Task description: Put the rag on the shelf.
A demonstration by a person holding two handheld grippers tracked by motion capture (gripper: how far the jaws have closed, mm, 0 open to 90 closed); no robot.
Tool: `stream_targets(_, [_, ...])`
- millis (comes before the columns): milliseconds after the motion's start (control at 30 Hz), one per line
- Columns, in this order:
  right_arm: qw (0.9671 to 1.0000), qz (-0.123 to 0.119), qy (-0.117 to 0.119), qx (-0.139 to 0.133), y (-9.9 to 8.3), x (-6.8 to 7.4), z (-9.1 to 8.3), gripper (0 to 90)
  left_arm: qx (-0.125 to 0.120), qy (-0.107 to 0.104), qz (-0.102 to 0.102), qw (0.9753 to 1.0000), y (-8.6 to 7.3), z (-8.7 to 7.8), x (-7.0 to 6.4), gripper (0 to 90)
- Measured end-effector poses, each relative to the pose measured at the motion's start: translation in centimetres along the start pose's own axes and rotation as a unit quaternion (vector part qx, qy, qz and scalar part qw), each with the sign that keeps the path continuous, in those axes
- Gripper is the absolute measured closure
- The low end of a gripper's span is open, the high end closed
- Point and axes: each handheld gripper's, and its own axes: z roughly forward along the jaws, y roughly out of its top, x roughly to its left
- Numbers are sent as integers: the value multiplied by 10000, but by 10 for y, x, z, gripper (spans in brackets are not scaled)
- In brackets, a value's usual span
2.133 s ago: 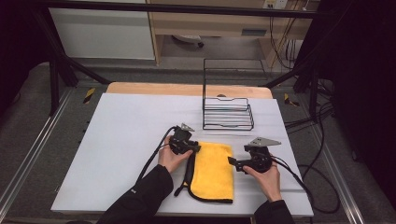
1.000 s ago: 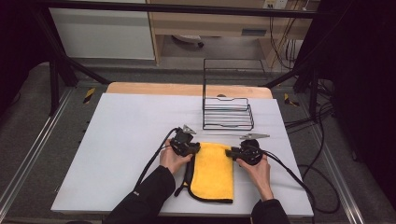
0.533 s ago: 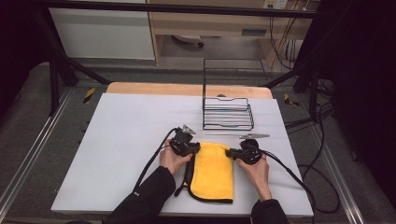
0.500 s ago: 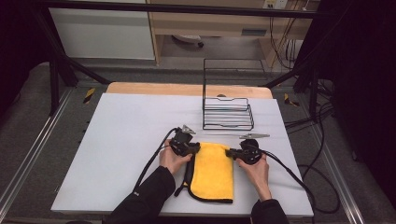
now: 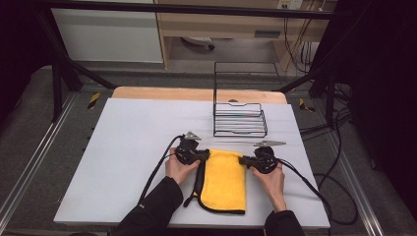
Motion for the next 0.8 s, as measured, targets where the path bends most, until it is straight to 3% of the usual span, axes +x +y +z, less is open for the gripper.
stream_targets(400, [9987, -285, 42, -429, 5, 14, -22, 827, -477, -107, 134, 9987, 0, -27, -10, 780])
stream_targets(800, [9956, -515, 68, -783, 10, 29, -42, 831, -908, -82, 356, 9952, 2, -55, -25, 782])
